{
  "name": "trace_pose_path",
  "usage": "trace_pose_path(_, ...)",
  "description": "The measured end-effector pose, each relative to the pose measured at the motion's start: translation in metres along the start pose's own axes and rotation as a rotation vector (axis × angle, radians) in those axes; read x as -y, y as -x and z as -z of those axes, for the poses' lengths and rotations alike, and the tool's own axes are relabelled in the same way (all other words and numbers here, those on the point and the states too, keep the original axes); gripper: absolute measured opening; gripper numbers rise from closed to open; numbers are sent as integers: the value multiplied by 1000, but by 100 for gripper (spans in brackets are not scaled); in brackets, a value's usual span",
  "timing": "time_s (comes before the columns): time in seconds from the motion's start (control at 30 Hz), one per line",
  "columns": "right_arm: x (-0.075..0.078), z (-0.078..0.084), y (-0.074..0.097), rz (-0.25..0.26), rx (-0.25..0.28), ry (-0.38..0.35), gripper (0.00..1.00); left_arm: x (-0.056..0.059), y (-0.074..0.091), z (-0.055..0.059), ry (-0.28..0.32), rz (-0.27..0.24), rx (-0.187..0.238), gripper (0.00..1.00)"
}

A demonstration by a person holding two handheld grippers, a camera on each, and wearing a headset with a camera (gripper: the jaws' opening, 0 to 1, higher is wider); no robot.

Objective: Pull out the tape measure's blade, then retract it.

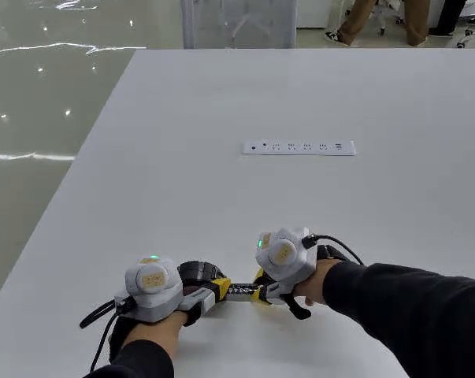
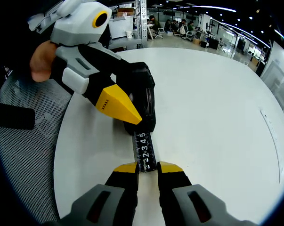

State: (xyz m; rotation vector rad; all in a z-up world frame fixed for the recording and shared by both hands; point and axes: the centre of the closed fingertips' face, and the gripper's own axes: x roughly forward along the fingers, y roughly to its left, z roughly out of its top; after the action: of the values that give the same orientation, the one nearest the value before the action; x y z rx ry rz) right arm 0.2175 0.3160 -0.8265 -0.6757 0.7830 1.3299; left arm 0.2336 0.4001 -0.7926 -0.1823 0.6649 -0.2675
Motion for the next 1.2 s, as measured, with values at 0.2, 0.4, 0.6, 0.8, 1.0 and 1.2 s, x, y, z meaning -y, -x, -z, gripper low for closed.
trace_pose_path(0.2,-1,-3,-2,-7,4,-11,12,0,0,0,1,0,0,57)
trace_pose_path(0.4,-2,-6,-4,-16,45,-55,12,0,0,0,3,0,-1,57)
trace_pose_path(0.6,-4,-16,-11,-11,68,-54,12,0,0,0,6,2,0,57)
trace_pose_path(0.8,-5,-23,-15,-22,71,-33,12,-1,1,1,6,6,-4,57)
trace_pose_path(1.0,-6,-31,-21,-35,63,-43,12,0,1,1,3,14,-9,57)
trace_pose_path(1.2,-6,-33,-22,-43,54,-28,12,0,1,1,2,22,-12,57)
